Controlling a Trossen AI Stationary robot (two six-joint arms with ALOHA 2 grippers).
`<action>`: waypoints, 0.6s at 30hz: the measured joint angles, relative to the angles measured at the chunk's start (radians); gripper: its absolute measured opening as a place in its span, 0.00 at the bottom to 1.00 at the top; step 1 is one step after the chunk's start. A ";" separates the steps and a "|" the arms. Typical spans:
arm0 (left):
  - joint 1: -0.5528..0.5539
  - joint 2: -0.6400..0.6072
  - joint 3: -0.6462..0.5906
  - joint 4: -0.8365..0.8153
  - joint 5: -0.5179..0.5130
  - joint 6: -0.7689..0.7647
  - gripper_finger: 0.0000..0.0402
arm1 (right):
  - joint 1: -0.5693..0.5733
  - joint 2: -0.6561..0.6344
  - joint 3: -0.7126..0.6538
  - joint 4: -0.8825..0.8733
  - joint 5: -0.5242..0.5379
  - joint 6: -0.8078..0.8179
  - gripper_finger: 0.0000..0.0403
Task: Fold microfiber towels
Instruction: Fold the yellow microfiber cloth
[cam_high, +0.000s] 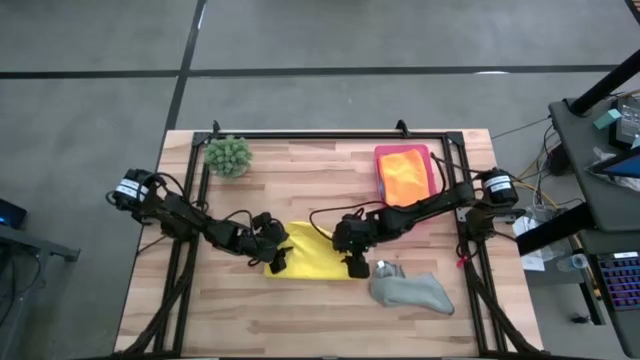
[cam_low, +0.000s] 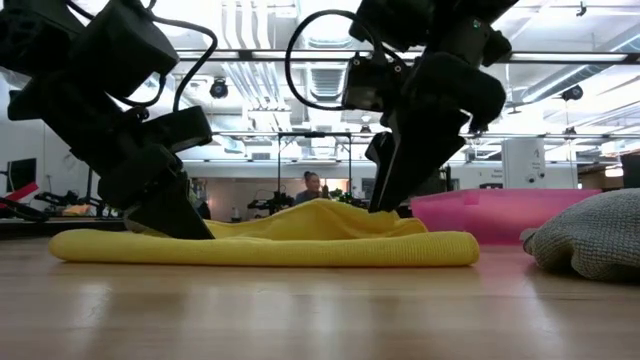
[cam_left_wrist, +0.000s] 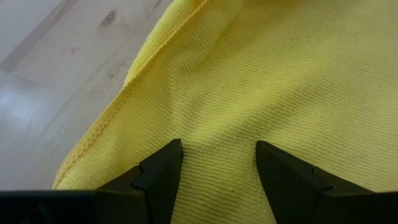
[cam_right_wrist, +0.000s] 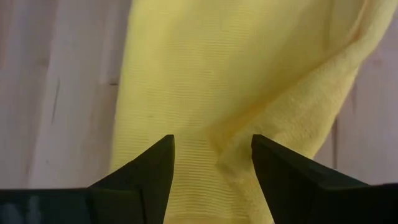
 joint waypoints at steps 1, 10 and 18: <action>0.000 0.000 0.000 0.001 -0.001 0.000 0.48 | 0.003 0.000 -0.001 0.007 -0.001 0.008 0.51; 0.000 0.000 0.000 0.016 -0.012 0.000 0.48 | 0.050 0.000 -0.009 0.124 0.002 -0.021 0.51; -0.014 0.000 -0.006 -0.027 0.047 -0.045 0.48 | 0.051 -0.069 0.027 -0.135 0.256 -0.018 0.50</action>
